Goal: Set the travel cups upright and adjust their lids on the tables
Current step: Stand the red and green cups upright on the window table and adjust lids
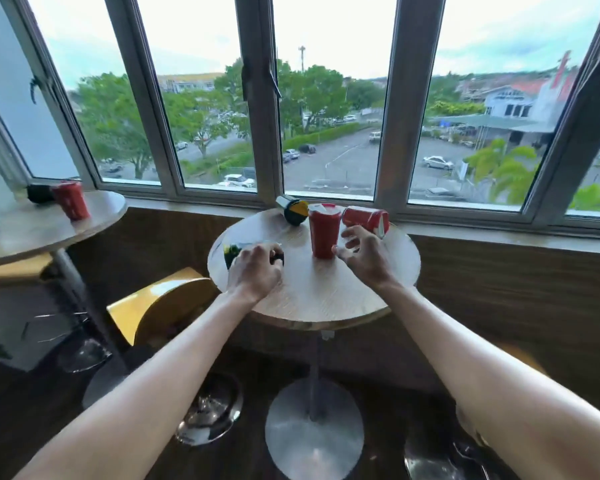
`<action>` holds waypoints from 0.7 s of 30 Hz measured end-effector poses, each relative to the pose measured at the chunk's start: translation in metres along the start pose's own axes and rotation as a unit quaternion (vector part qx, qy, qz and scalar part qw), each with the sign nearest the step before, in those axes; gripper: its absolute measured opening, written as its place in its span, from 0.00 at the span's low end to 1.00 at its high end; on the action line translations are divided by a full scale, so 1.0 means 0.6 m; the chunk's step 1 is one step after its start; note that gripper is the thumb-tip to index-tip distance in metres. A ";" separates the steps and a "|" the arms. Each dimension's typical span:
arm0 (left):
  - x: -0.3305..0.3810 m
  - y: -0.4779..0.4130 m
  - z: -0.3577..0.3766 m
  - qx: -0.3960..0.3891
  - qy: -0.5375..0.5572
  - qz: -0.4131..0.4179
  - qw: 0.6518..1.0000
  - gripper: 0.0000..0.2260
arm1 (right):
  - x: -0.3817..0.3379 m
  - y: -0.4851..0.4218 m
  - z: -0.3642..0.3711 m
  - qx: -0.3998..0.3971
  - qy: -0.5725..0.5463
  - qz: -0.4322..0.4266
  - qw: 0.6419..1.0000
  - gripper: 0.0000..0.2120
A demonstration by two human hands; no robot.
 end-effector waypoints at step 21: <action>-0.237 -0.207 0.180 -0.277 0.005 -0.038 0.960 0.40 | 0.077 -0.261 0.150 -0.003 0.161 0.020 0.987 0.26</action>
Point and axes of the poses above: each hand's wrist, its own y-axis away from the middle knuckle, its own z-axis out of the palm, x = y × z, the point moved 10 cm from there along -y, towards the middle knuckle, and after that the axes turned 13 degrees about -y, right-handed, at the moved point
